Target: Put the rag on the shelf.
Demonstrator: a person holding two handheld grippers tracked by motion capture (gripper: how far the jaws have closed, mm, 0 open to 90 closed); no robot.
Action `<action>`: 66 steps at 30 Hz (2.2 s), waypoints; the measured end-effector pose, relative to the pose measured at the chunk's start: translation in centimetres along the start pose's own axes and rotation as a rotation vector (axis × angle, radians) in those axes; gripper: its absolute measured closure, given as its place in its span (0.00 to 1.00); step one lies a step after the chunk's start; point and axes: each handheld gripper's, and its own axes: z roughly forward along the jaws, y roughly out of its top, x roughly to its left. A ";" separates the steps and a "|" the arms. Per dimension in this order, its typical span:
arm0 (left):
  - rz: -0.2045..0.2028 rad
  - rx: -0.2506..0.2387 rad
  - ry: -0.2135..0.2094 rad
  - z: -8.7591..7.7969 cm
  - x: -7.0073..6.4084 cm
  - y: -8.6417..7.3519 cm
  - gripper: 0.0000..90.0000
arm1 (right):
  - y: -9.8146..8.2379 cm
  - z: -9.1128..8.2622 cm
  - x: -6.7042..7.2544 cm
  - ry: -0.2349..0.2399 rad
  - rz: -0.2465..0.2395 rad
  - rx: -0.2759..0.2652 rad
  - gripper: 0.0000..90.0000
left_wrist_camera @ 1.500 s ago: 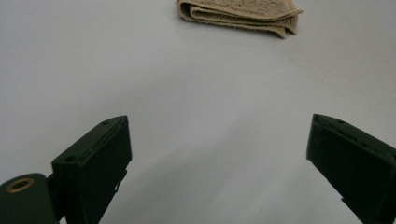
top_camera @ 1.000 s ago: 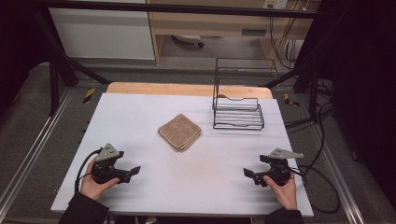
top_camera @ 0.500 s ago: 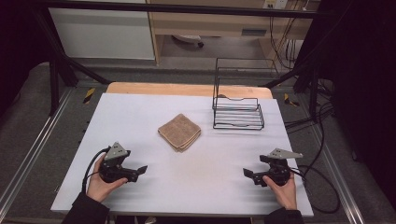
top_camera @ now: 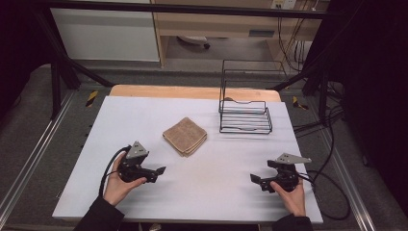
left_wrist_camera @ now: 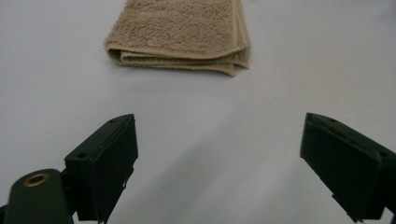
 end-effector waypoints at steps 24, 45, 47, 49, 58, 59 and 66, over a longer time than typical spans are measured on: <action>0.054 0.083 0.011 6.8 -2.7 5.6 0.28 | 0.0 0.1 0.0 -0.001 -0.004 0.004 0.01; 0.086 0.149 0.038 11.1 -2.0 6.5 0.61 | 0.0 0.1 0.0 0.002 -0.005 0.004 0.01; 0.092 0.155 0.038 11.2 -1.8 6.5 0.62 | 0.0 0.1 0.0 0.002 -0.004 0.005 0.01; 0.093 0.159 0.039 11.3 -1.7 6.5 0.62 | 0.0 0.1 0.0 0.003 -0.003 0.004 0.01; 0.111 0.171 0.058 11.6 -1.9 6.6 0.64 | 0.0 0.1 0.0 0.003 -0.002 0.005 0.01; 0.111 0.171 0.058 11.6 -1.9 6.6 0.67 | 0.0 0.1 0.0 0.003 -0.002 0.005 0.01; 0.130 0.202 0.076 11.8 -2.1 7.0 0.73 | 0.0 0.1 0.0 0.003 -0.002 0.004 0.01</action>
